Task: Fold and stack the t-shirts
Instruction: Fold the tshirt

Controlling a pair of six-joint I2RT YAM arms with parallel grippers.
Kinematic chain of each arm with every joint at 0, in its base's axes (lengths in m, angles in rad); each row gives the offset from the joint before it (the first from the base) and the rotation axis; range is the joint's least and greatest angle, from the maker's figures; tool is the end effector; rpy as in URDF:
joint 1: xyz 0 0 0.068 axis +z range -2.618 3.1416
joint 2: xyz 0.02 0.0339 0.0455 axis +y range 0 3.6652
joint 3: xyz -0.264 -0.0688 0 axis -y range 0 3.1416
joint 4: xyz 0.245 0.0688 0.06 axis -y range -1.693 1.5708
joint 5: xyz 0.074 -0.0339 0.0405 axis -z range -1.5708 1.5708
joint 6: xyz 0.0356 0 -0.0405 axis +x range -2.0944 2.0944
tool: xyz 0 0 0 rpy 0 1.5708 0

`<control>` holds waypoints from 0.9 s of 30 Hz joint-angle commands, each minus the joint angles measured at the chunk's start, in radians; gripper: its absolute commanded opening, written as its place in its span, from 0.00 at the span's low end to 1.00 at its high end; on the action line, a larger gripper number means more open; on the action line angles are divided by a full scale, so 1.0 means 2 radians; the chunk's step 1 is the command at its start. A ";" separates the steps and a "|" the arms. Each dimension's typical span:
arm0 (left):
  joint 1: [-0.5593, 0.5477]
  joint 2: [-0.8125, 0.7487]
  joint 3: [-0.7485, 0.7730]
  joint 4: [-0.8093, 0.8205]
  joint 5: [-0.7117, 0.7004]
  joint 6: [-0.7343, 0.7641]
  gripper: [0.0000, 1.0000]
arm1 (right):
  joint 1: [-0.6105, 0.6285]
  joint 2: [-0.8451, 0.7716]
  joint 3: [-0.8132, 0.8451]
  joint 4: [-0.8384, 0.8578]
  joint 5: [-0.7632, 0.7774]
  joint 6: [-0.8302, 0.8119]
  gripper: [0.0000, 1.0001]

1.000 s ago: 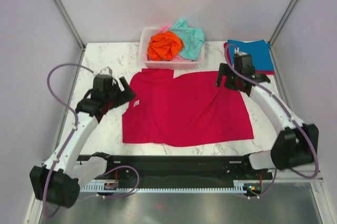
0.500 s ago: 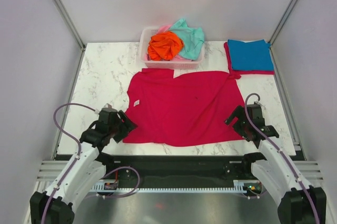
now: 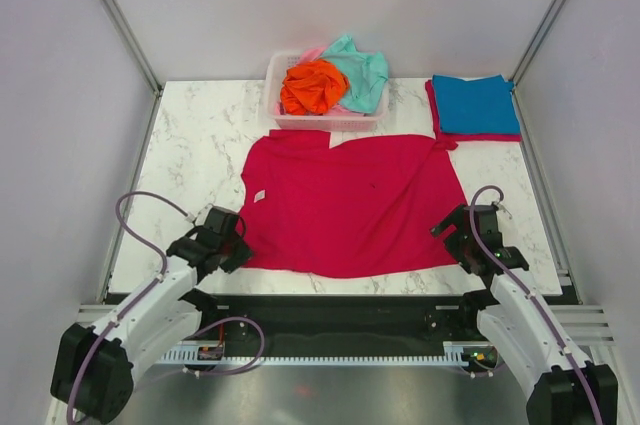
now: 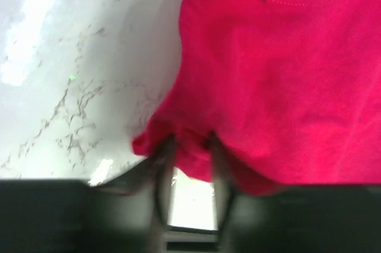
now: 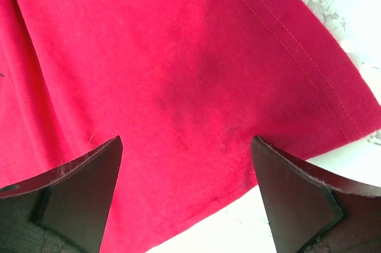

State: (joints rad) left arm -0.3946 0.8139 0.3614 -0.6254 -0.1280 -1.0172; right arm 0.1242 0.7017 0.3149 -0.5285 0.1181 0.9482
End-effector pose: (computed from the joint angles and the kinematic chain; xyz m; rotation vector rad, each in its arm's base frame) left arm 0.1282 -0.0485 0.1560 -0.8584 2.5274 -0.3054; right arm 0.1340 0.0125 0.1604 1.0483 2.2732 0.3075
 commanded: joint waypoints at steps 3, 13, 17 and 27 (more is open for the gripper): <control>-0.001 0.043 0.002 0.069 -0.006 0.026 0.02 | -0.001 0.019 -0.006 0.013 0.016 -0.002 0.97; -0.004 -0.045 0.223 -0.100 -0.037 0.128 0.02 | -0.001 -0.043 0.020 -0.033 0.013 -0.005 0.97; 0.013 0.101 0.337 -0.087 -0.006 0.178 0.02 | -0.002 -0.007 0.048 -0.010 0.018 -0.010 0.98; 0.057 0.521 0.635 -0.145 0.096 0.276 0.52 | -0.002 0.118 0.147 0.024 -0.014 -0.064 0.98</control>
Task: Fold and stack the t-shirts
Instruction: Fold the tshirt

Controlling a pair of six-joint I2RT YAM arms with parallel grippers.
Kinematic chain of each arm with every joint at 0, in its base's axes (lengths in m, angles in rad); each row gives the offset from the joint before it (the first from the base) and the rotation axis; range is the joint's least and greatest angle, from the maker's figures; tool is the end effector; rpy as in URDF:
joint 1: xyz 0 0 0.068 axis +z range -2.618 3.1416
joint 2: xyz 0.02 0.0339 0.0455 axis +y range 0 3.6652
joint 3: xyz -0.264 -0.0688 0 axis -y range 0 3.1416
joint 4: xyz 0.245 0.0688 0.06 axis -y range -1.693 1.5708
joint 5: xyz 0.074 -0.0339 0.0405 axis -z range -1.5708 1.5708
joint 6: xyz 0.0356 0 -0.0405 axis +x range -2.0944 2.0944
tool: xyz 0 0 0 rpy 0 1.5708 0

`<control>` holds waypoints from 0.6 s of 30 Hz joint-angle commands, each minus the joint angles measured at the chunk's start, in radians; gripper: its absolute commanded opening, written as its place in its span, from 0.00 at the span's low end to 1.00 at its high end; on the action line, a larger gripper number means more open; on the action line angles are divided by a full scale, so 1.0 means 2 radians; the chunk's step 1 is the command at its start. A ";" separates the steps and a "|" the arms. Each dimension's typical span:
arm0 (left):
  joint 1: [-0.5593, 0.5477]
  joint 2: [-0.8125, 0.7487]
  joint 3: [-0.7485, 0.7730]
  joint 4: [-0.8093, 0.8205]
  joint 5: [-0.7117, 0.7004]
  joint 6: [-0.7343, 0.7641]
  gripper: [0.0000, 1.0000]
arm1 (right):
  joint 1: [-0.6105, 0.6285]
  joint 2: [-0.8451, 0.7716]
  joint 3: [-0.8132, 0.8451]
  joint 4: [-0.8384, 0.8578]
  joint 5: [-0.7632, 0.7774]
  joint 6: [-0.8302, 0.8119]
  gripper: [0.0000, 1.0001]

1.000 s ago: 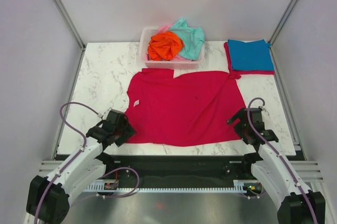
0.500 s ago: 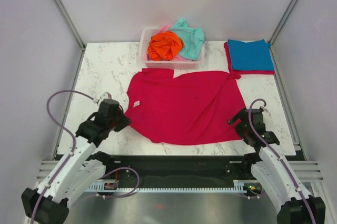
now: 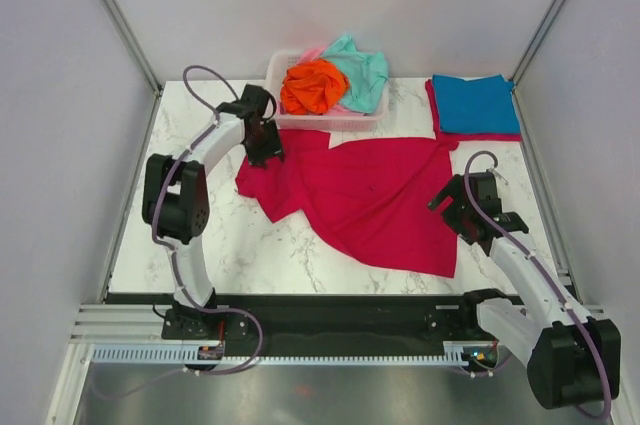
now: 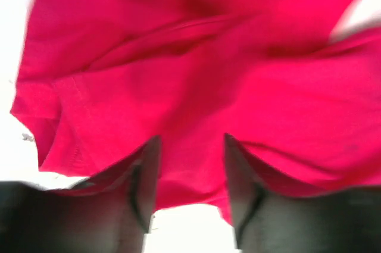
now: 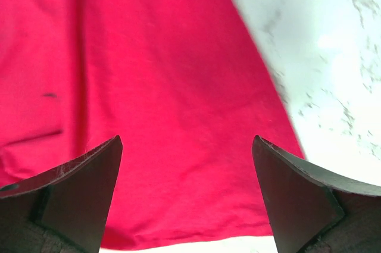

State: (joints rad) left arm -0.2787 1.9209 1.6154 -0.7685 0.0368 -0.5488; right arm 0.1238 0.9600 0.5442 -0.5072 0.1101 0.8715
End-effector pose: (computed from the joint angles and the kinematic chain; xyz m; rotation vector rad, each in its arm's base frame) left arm 0.3981 -0.1153 0.2487 -0.3489 2.6606 -0.3188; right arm 0.1820 0.0187 0.1985 0.9589 2.3173 0.2804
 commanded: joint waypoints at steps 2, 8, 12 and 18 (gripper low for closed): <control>0.004 -0.099 -0.057 -0.042 0.000 0.036 0.61 | -0.003 -0.032 0.027 0.010 -0.006 -0.035 0.98; 0.059 -0.203 -0.203 0.059 -0.022 0.015 0.59 | -0.002 -0.046 0.005 0.009 -0.015 -0.048 0.98; 0.068 -0.232 -0.264 0.097 0.009 -0.007 0.47 | -0.002 -0.047 -0.005 0.011 -0.018 -0.052 0.98; 0.068 -0.258 -0.390 0.198 0.059 -0.047 0.51 | -0.002 -0.051 -0.014 0.012 -0.024 -0.061 0.98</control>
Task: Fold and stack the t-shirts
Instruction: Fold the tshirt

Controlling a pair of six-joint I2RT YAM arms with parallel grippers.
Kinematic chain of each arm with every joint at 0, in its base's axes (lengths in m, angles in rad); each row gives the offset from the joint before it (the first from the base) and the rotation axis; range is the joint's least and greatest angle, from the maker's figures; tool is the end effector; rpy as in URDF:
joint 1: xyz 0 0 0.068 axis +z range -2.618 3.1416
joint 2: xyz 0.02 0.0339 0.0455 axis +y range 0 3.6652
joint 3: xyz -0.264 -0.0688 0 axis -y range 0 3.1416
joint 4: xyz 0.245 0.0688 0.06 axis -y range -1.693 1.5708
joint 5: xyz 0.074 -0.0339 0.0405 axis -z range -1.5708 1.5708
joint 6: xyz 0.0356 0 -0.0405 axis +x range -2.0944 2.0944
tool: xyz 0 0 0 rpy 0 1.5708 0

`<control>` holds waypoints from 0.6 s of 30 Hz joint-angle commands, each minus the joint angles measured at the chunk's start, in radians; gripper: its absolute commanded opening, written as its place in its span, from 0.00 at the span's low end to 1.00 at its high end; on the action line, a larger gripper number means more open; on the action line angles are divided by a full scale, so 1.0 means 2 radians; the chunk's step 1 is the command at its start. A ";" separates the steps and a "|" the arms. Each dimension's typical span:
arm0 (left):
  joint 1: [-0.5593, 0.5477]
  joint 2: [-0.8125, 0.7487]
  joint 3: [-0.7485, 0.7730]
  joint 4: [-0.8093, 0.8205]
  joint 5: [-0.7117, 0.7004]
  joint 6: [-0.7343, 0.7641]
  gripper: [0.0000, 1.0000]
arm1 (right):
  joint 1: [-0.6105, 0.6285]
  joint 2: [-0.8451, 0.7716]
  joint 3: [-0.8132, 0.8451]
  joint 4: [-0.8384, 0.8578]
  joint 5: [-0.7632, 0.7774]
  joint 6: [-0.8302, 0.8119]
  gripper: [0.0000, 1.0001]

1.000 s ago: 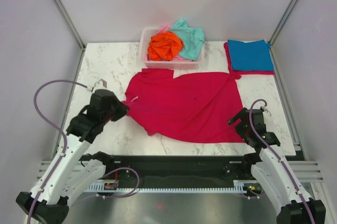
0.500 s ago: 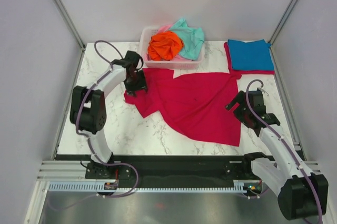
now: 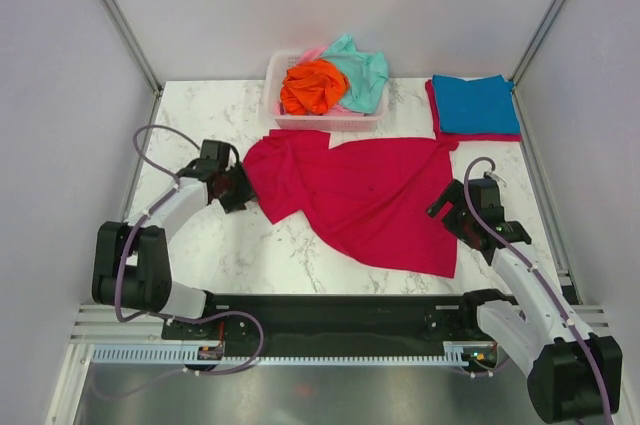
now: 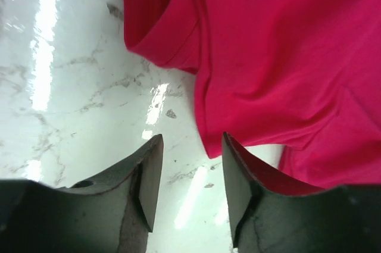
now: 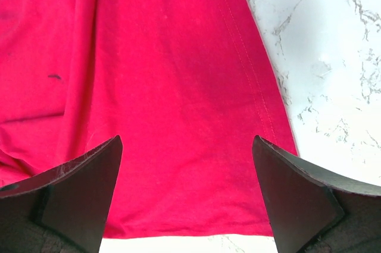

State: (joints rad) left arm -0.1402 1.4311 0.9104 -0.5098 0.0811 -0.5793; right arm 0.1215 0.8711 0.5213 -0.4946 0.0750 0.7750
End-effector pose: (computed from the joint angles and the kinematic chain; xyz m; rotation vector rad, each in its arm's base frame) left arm 0.2788 -0.0423 0.2112 -0.5463 2.5842 -0.3578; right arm 0.1725 0.0184 0.2060 0.8151 2.2970 0.3190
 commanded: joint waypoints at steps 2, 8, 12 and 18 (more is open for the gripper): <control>-0.001 -0.019 -0.082 0.137 0.062 -0.033 0.55 | -0.001 -0.005 -0.005 0.009 -0.014 -0.019 0.98; -0.002 -0.008 -0.138 0.234 0.077 -0.055 0.64 | -0.001 -0.007 -0.017 0.030 -0.036 -0.033 0.98; -0.002 0.009 -0.150 0.268 0.061 -0.060 0.64 | -0.001 -0.009 -0.024 0.041 -0.036 -0.032 0.98; -0.003 0.052 -0.151 0.307 0.048 -0.066 0.58 | -0.001 0.006 -0.021 0.050 -0.036 -0.038 0.98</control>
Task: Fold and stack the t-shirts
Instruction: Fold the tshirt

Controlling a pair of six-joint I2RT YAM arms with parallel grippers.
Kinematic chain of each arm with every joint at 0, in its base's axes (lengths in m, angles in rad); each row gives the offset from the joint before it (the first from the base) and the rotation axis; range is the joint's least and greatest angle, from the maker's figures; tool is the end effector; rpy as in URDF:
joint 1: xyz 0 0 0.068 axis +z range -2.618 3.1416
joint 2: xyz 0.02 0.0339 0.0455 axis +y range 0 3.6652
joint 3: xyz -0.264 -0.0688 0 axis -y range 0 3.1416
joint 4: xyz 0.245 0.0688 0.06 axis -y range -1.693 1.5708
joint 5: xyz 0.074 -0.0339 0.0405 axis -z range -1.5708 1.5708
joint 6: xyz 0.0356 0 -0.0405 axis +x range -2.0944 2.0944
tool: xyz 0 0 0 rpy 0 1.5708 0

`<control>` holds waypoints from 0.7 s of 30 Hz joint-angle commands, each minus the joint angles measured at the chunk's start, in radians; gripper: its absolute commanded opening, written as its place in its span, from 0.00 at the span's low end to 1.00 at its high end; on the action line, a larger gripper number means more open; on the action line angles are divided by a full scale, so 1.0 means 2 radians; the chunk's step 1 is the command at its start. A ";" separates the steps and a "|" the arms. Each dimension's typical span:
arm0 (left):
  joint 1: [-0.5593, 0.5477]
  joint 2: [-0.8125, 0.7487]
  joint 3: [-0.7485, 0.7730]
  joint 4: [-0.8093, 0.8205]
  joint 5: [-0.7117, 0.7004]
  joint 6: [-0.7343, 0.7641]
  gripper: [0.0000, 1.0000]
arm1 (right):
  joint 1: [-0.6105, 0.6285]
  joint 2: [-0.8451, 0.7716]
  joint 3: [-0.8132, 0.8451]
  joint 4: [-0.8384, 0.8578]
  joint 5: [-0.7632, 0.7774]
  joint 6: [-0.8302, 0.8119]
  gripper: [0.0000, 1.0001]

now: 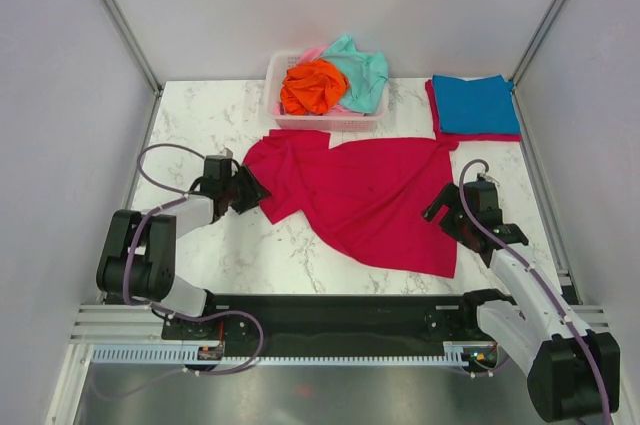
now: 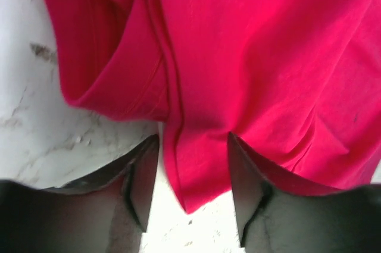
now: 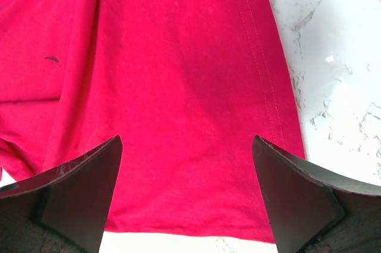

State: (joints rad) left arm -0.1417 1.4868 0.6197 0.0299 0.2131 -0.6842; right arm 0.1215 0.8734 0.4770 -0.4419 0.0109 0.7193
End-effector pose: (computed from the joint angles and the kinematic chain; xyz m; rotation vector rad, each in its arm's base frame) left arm 0.2711 -0.0463 0.1478 -0.5664 2.4168 -0.6254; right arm 0.1717 0.0206 0.1951 0.7243 2.3334 0.3703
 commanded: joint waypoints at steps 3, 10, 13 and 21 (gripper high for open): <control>-0.004 0.034 0.001 0.057 -0.008 -0.015 0.45 | -0.002 0.011 0.004 0.029 -0.004 -0.013 0.98; -0.016 -0.089 -0.005 0.012 -0.001 -0.009 0.02 | -0.001 0.016 -0.002 0.031 -0.004 -0.005 0.98; -0.018 -0.197 0.002 -0.078 -0.024 -0.016 0.02 | -0.001 0.015 -0.002 0.026 0.005 0.003 0.98; -0.019 -0.405 0.027 -0.380 -0.048 -0.044 0.03 | -0.001 -0.006 -0.020 0.019 0.007 0.035 0.98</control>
State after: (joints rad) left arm -0.1780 0.7433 0.6552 -0.4244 0.1329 -0.7265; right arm 0.1215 0.8894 0.4522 -0.4118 0.0154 0.7528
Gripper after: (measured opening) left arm 0.033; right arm 0.982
